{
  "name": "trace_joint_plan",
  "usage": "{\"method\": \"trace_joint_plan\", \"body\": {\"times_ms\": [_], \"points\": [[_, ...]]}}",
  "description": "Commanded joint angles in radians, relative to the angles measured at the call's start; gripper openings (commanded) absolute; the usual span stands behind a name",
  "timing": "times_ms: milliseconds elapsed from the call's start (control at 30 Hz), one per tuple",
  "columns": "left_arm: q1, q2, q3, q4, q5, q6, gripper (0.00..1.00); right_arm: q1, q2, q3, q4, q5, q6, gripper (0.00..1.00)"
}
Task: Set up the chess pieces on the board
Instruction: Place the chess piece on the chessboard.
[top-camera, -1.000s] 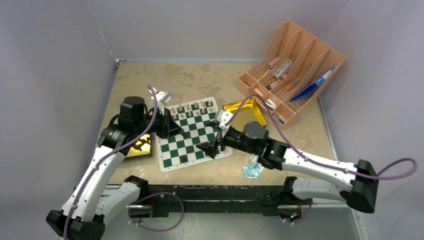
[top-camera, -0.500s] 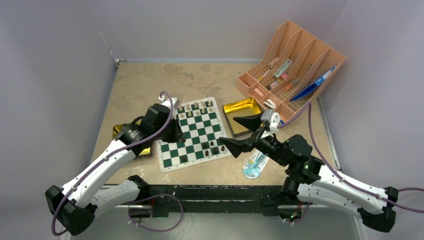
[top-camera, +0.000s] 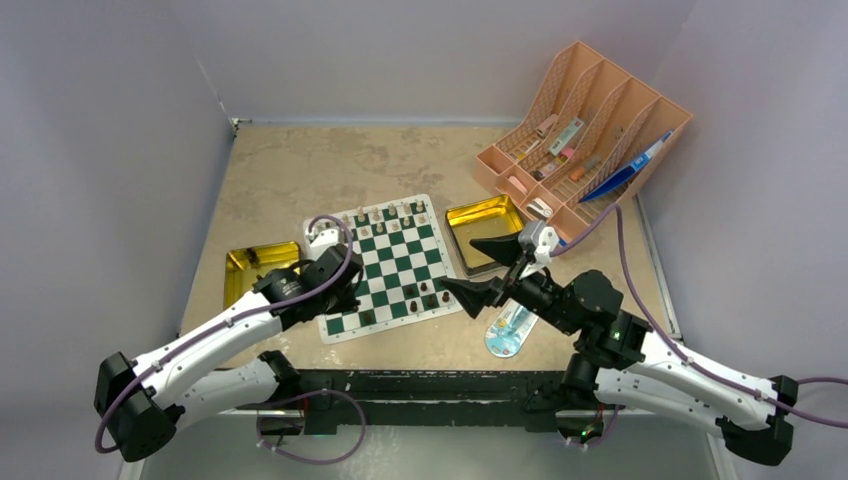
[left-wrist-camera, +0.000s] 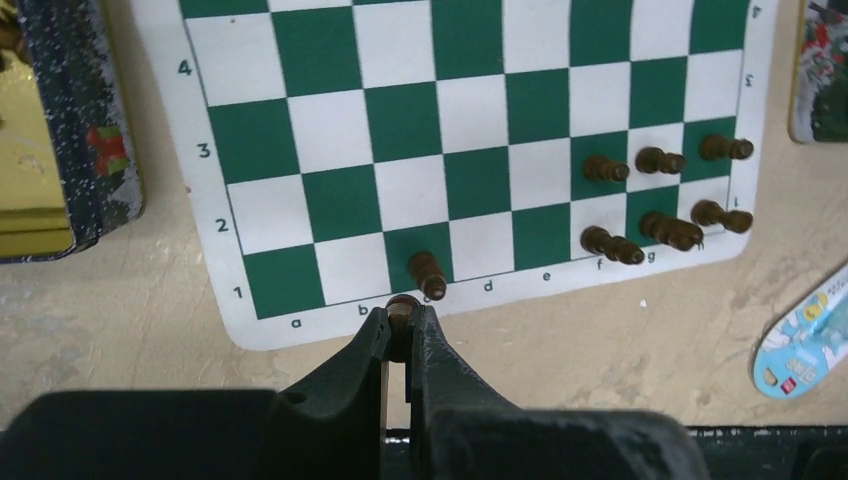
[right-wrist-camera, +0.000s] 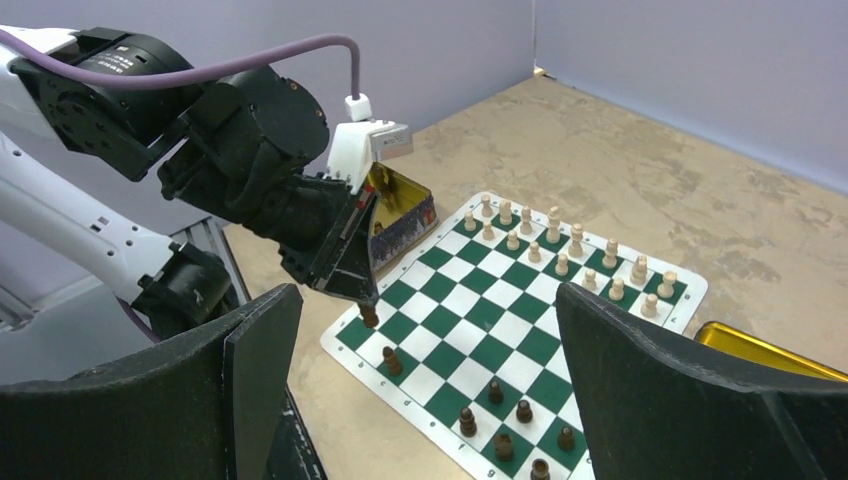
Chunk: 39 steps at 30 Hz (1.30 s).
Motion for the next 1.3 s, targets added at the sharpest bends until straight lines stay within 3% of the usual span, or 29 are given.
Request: {"method": "trace_joint_plan", "body": {"times_ms": [0, 767, 1267], "points": [[-0.004, -0.025, -0.041, -0.026, -0.103, -0.156, 0.0, 0.0, -0.028, 0.019, 0.011, 0.027, 0.001, 0.99], [-0.003, -0.02, -0.191, 0.145, -0.131, -0.164, 0.0, 0.001, -0.018, 0.02, 0.007, 0.024, -0.003, 0.99], [-0.004, 0.041, -0.211, 0.165, -0.111, -0.156, 0.0, 0.0, 0.002, 0.023, 0.019, 0.024, -0.011, 0.99]]}}
